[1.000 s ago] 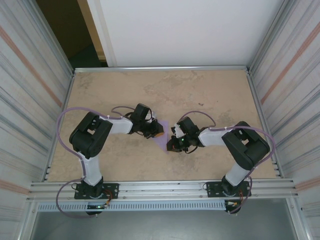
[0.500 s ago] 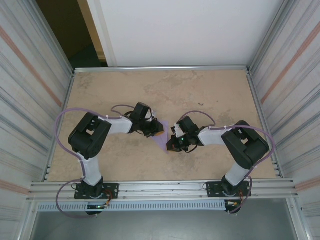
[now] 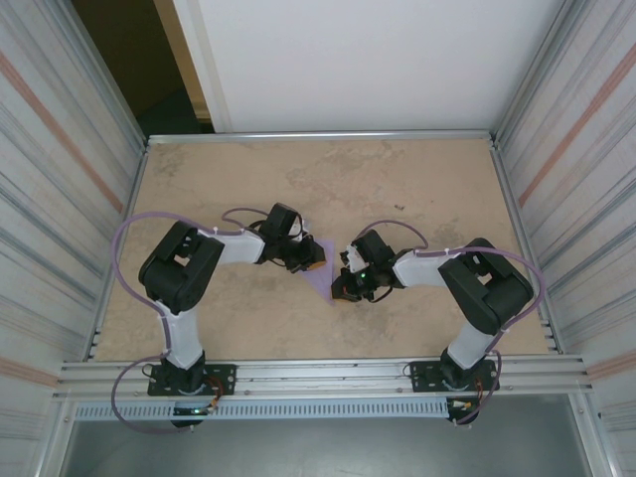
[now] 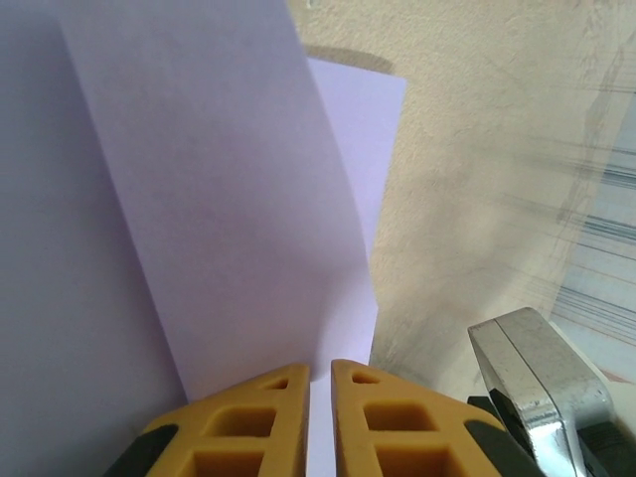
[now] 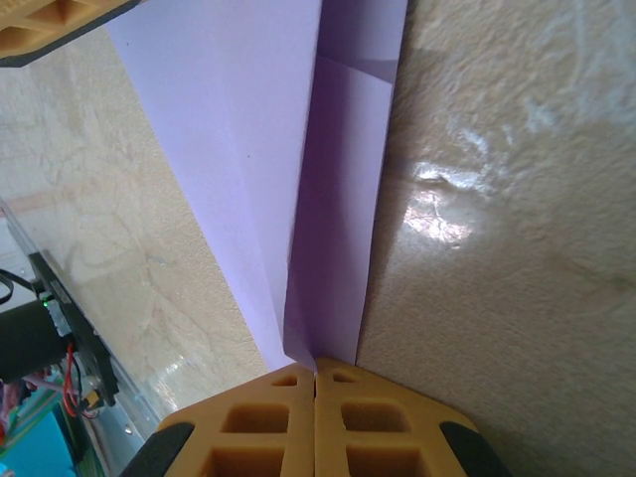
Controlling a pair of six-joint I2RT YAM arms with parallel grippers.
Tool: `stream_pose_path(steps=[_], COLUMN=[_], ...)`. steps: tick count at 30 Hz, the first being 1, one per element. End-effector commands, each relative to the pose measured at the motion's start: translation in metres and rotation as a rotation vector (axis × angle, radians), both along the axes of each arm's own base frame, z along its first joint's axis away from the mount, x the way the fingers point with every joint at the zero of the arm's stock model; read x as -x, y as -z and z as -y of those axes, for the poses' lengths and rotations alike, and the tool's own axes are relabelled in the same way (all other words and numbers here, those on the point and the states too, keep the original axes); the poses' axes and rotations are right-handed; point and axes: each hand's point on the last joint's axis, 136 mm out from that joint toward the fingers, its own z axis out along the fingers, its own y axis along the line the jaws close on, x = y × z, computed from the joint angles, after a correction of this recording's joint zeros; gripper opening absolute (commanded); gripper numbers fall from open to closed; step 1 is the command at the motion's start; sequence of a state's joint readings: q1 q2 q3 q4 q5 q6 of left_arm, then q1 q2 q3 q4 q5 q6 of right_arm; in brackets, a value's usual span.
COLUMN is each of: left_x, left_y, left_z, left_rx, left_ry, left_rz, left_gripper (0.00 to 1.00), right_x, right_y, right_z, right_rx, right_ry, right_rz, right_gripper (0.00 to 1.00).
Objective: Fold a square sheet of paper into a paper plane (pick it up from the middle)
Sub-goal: Fourth fold the wing at the center of the table.
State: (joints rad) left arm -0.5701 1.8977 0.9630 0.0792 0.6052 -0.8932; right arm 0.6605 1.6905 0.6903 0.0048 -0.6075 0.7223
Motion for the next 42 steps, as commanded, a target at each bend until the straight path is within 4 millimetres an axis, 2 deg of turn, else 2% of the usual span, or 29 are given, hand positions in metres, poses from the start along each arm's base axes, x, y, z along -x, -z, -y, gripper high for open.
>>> stream_pose_path(steps=[1,9,21,23,27,30,34,37,42], left_x=[-0.007,-0.01,-0.006,-0.003,-0.002,-0.001,-0.001,-0.001,-0.001], left_y=[0.001,0.003,0.019,0.023,0.028,0.029,0.029,0.029,0.029], left_z=[0.0,0.001,-0.006,-0.009,-0.011,-0.012,-0.012,-0.012,-0.012], left_rx=[-0.007,-0.004,-0.051,-0.069,-0.081,-0.081,-0.084,-0.084,-0.088], left_ry=[0.008,0.014,0.003,-0.002,-0.006,-0.008,-0.011,-0.017,-0.022], left_rz=[0.014,0.014,-0.029,-0.044,-0.061,-0.066,-0.072,-0.077,-0.089], left_gripper=[0.14,0.14,0.14,0.14,0.14,0.14,0.14,0.14,0.14], right_x=[0.017,0.019,0.019,0.017,0.006,-0.003,-0.016,-0.022,-0.027], right_y=[0.03,0.031,0.029,0.022,-0.009,-0.032,-0.059,-0.072,-0.073], right_z=[0.024,0.024,0.026,0.025,0.027,0.033,0.035,0.028,0.004], right_rx=[0.129,0.134,0.134,0.122,0.074,0.047,0.007,-0.006,0.008], right_ry=[0.009,0.008,0.015,0.025,0.071,0.114,0.156,0.159,0.122], right_rz=[-0.088,-0.096,-0.092,-0.081,-0.002,0.054,0.121,0.152,0.183], right_gripper=[0.06,0.06,0.09,0.15,0.34,0.41,0.41,0.36,0.26])
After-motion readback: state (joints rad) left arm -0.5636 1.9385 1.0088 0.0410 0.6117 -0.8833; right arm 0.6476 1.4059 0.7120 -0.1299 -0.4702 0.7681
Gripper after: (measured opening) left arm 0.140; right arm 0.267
